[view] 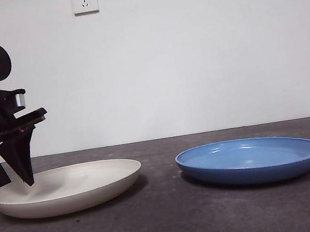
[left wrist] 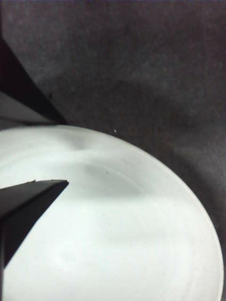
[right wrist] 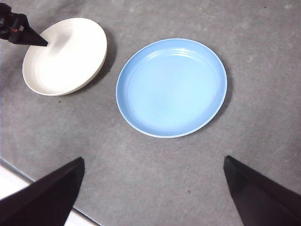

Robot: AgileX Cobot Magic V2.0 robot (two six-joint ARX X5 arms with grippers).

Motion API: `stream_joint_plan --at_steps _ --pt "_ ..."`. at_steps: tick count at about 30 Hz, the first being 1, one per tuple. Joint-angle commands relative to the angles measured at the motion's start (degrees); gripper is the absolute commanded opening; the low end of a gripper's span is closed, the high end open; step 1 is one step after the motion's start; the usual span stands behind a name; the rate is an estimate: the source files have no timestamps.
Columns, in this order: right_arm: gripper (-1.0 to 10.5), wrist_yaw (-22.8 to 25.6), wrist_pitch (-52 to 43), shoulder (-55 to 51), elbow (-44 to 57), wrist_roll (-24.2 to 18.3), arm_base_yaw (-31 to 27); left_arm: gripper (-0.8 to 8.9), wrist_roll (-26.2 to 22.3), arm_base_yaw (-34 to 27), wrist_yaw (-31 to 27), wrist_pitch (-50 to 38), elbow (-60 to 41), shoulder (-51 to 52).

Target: Pick up the white plate, put it on the blue plate, put it on desk

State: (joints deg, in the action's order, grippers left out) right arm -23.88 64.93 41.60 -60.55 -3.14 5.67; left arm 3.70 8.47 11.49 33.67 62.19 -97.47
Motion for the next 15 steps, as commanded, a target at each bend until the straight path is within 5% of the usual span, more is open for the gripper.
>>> stream_joint_plan --at_steps 1,6,15 --pt "4.7 -0.09 -0.57 0.24 -1.01 0.11 0.24 1.36 -0.66 0.00 -0.11 0.35 1.11 -1.16" --pt "4.7 -0.09 -0.57 0.24 -1.01 0.11 0.24 0.09 -0.66 0.02 -0.11 0.20 1.11 -1.16" --pt "4.7 -0.09 -0.57 0.24 -1.01 0.11 0.24 0.10 -0.07 -0.46 -0.11 -0.35 1.20 -0.70"
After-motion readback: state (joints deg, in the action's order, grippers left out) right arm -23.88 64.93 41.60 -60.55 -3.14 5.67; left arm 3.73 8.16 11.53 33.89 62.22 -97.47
